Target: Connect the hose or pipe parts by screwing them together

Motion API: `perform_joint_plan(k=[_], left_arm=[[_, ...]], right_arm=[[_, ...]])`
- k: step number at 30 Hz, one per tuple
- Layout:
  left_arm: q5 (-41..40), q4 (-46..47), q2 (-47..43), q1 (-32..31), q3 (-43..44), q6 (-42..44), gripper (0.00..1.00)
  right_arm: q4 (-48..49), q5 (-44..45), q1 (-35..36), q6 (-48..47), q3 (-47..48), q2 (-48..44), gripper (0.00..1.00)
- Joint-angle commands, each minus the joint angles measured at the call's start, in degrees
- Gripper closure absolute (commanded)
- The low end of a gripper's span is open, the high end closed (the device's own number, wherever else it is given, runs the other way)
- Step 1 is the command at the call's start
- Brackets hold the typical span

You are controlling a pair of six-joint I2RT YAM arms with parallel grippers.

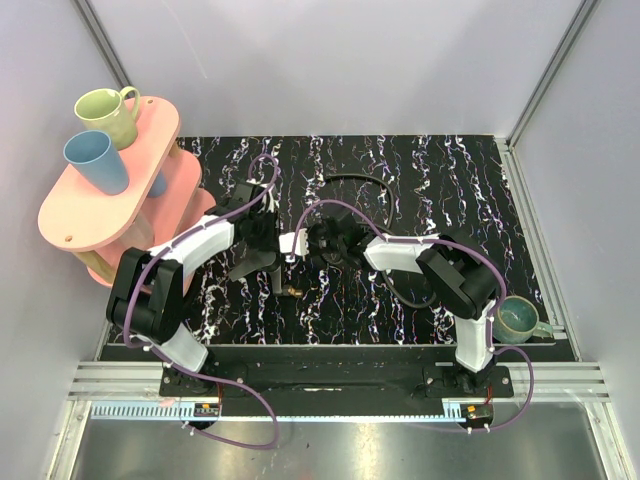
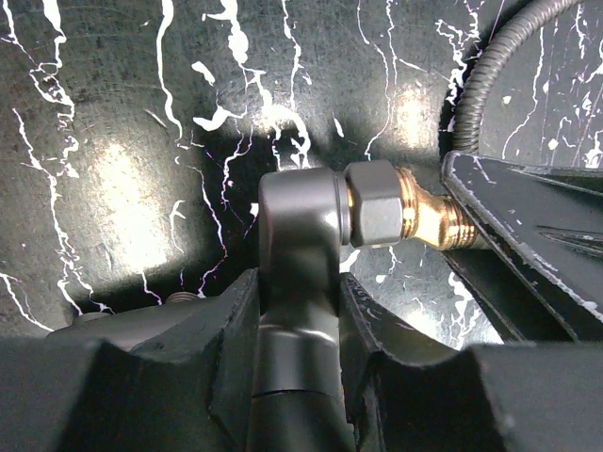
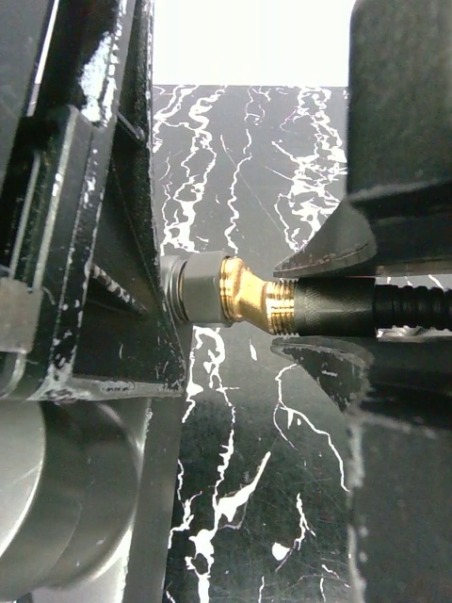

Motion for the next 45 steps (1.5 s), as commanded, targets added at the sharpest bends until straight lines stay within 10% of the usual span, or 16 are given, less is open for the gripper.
perform_joint_plan(k=[1,7,21,25,29,45], left_arm=[[6.2,-3.1,0.2,1.7,3.5,-0.6,0.68],[8.1,-6.0,2.8,2.7,7.3,2.6,0.48],[5.9,-4.8,8.0,2.6,7.9,3.8,0.50],[5.8,-4.2,8.8,2.6,8.2,4.1,0.55],[7.9,-2.3,8.0,2.5,7.5,4.1,1.00],[6.2,12.4,-3.9,-1.7,-4.4,-0.3,1.00]], right_arm=[[-0.4,0.3,0.6,-0.8,1.6,-0.8,1.00],[-0.5,0.0,0.8,0.8,2.0,-2.2,1.00],[0.6,0.2,0.9,6.3,1.3,-3.4,1.00],[1.0,0.6,0.9,6.4,1.2,-3.5,1.00],[1.9,0.5,1.0,8.9,1.3,-3.7,1.00],[-4.1,-24.2,-7.8,55.1,11.3,0.0,1.00]])
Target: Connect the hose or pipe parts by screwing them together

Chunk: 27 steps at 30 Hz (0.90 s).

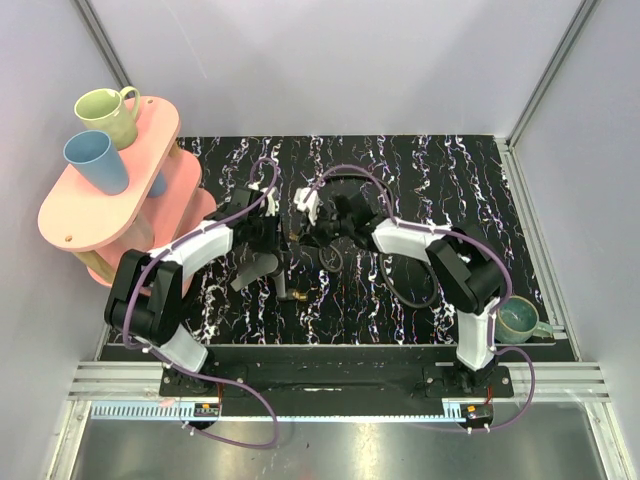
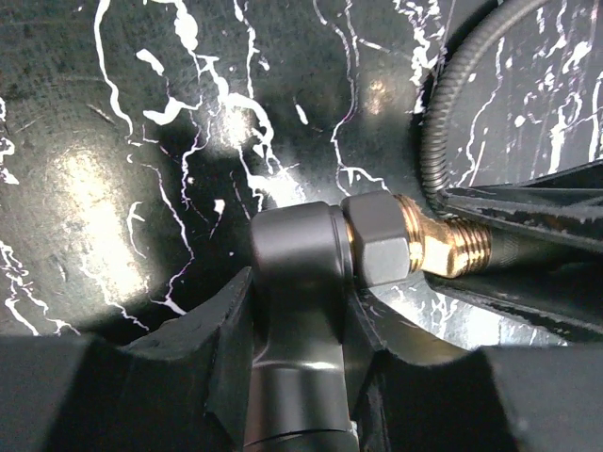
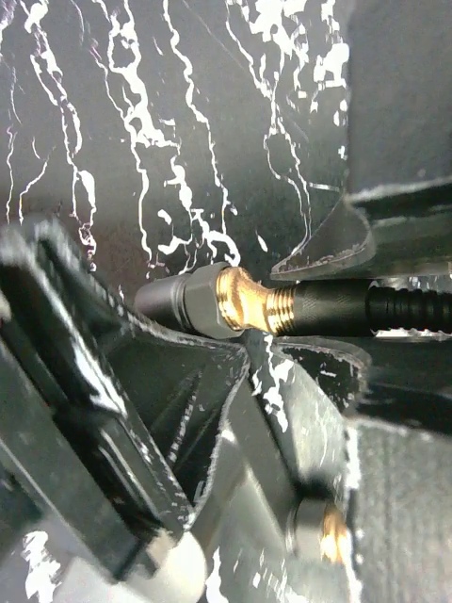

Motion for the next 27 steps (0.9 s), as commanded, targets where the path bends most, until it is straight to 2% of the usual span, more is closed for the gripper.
perform_joint_plan(k=[1,3,6,7,10,12,15,16,18,20,21,22,26,27], left_arm=[[-0.1,10.7,-4.9,-2.3,-2.5,-1.4,1.00],[-1.3,12.3,-6.1,-2.4,-3.5,-1.7,1.00],[-2.6,14.9,-7.6,-2.4,-4.8,-1.8,1.00],[-3.1,15.3,-7.8,-2.5,-5.0,-1.7,1.00],[-4.2,15.5,-8.0,-2.4,-4.7,-1.3,1.00],[-4.6,15.5,-7.9,-2.4,-4.5,-1.1,1.00],[-4.7,15.8,-8.4,-2.4,-4.8,-1.0,1.00],[-4.5,15.7,-8.6,-2.4,-4.7,-0.9,1.00],[-4.4,13.8,-8.8,-2.4,-3.9,-0.1,1.00],[-3.8,11.6,-8.6,-2.1,-2.5,1.3,1.00],[-2.7,10.6,-8.6,-1.9,-2.3,1.6,1.00],[-2.4,9.6,-8.6,-1.5,-2.1,1.8,1.00],[1.0,2.9,-5.9,-0.6,1.7,2.6,1.00],[1.4,0.2,-4.5,-0.6,2.4,2.6,1.00]], right_arm=[[0.4,-12.8,-3.4,20.9,6.6,0.6,1.00],[-0.9,-14.5,-3.7,24.5,6.6,1.2,1.00],[-3.0,-14.2,-4.3,34.5,6.7,2.6,1.00],[-2.6,-15.3,-4.8,40.7,6.8,3.2,1.00],[5.0,-19.8,-6.7,55.6,4.5,5.0,1.00],[9.3,-20.6,-7.1,59.8,3.2,4.8,1.00],[9.9,-18.9,-7.1,63.7,2.2,3.3,1.00],[9.7,-18.7,-7.1,64.3,2.1,3.0,0.92],[7.6,-17.4,-7.3,63.2,2.2,1.8,0.84],[4.6,-14.9,-7.4,58.2,2.8,0.0,0.63],[1.3,-13.5,-7.4,55.8,3.0,-0.8,0.56],[0.3,-12.4,-7.4,51.0,3.3,-1.8,0.52],[-3.3,-8.3,-7.6,38.9,4.6,-6.5,0.26],[-3.6,-7.7,-7.6,36.1,4.6,-7.2,0.22]])
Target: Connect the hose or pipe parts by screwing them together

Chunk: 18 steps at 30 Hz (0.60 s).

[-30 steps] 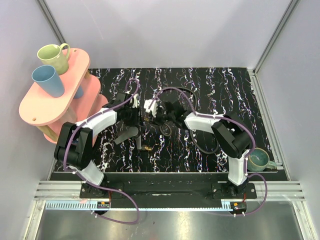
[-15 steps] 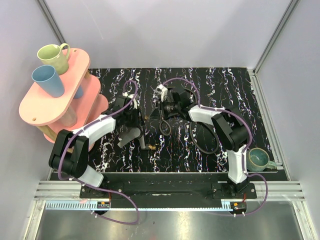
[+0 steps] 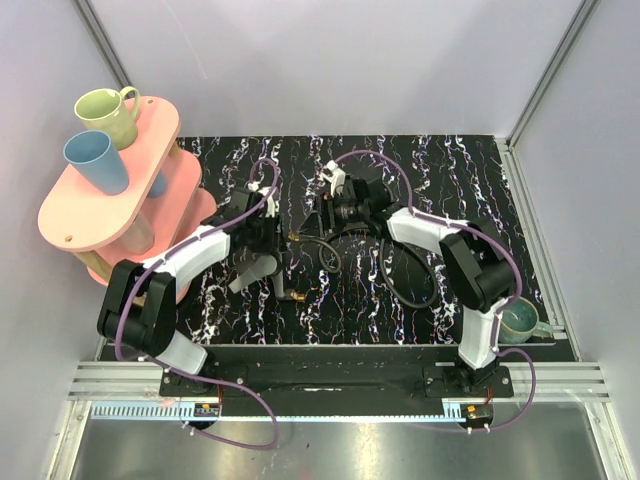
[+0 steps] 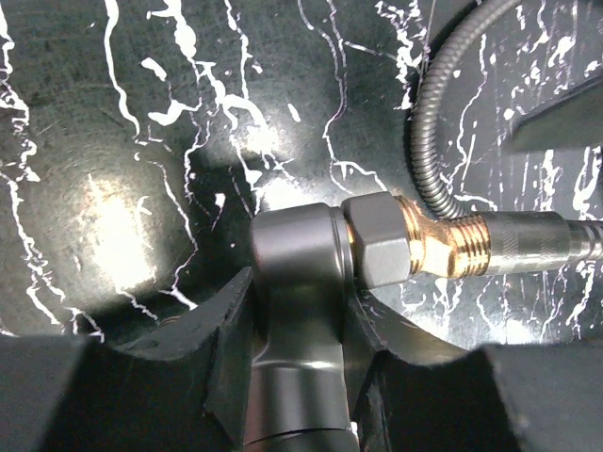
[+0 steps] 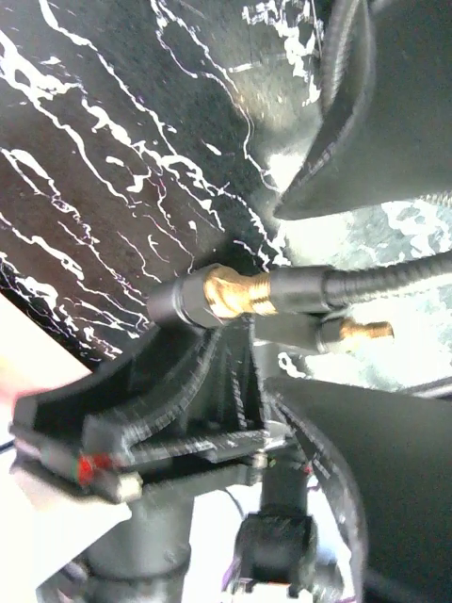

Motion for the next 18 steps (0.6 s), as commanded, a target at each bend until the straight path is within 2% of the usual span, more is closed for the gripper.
perform_joint_plan(k=[1,2,3,6,7,9,13,15,18], left_arm=[[4.0,-5.0,1.5,1.0,6.8,2.5,1.00],[4.4,-6.1,2.1,1.1,7.8,2.9,1.00],[5.2,-8.1,2.8,1.2,8.3,3.1,1.00],[6.9,-11.9,4.6,1.9,10.5,3.9,1.00],[7.1,-12.9,4.9,2.2,11.2,4.1,1.00],[7.8,-14.9,5.5,2.4,12.8,4.8,1.00],[9.5,-18.5,6.6,2.9,15.7,5.3,1.00],[9.6,-20.4,7.6,2.9,17.1,5.8,1.00],[9.8,-21.6,8.7,3.0,17.5,6.3,1.00]], right_arm=[[-2.7,3.6,-0.2,-18.6,2.2,-8.0,0.21],[-2.1,3.4,-0.3,-21.3,1.7,-9.3,0.21],[-2.1,2.8,0.1,-29.1,1.3,-10.0,0.22],[-1.0,1.3,2.6,-43.5,-3.3,-13.6,0.21],[-0.2,2.0,3.6,-53.8,-7.0,-14.7,0.20],[2.7,7.7,6.7,-66.0,-10.6,-16.9,0.19],[3.9,15.7,10.4,-79.7,-15.9,-17.7,0.18],[8.0,18.9,12.6,-85.8,-17.9,-17.2,0.18],[14.0,25.9,14.7,-90.1,-20.7,-15.2,0.17]])
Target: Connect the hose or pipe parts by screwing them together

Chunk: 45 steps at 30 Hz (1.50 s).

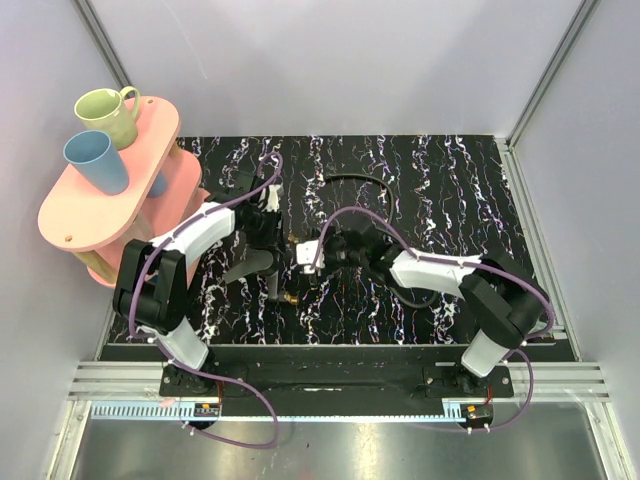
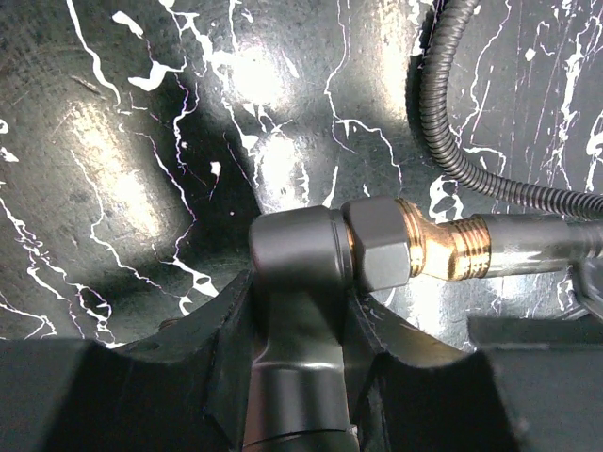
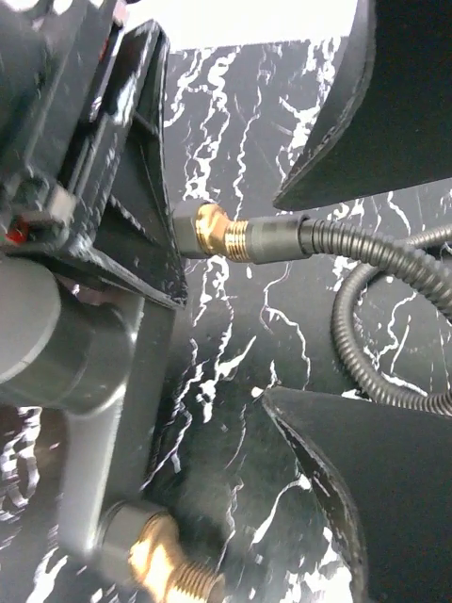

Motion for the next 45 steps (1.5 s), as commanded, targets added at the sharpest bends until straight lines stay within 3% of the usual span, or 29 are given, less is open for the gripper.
perform_joint_plan(k=[1,14,18,21,22,23,32,38,45], left_arm=[[4.7,-2.8,0.2,0.5,3.9,0.4,1.00],[6.8,-5.3,2.0,0.5,5.7,0.1,1.00],[7.4,-5.9,2.3,0.5,6.1,0.0,1.00],[8.9,-5.8,2.2,0.5,5.9,-0.2,1.00],[9.1,-5.8,2.1,0.6,5.9,-0.4,1.00],[10.0,-5.1,1.8,0.5,5.7,-0.5,1.00],[17.3,10.0,-3.5,-0.1,-2.6,-6.1,1.00],[16.1,18.3,-6.3,-2.8,-7.6,-7.4,1.00],[15.9,24.7,-8.6,-3.1,-10.8,-11.0,1.00]], right_arm=[[10.1,13.1,2.3,-16.5,-2.0,2.2,0.18],[21.6,23.0,6.6,-27.2,-3.6,10.6,0.33],[22.5,23.0,7.4,-27.9,-3.2,11.5,0.44],[24.8,23.1,8.2,-29.2,-3.5,12.8,0.73],[25.1,22.9,8.5,-29.1,-3.6,12.9,0.94],[24.2,22.3,8.8,-28.6,-3.3,12.9,1.00],[21.1,22.8,8.5,-3.9,3.8,13.9,1.00],[20.6,13.9,5.0,13.8,7.1,12.6,1.00],[20.5,7.3,2.1,24.7,9.5,14.9,1.00]])
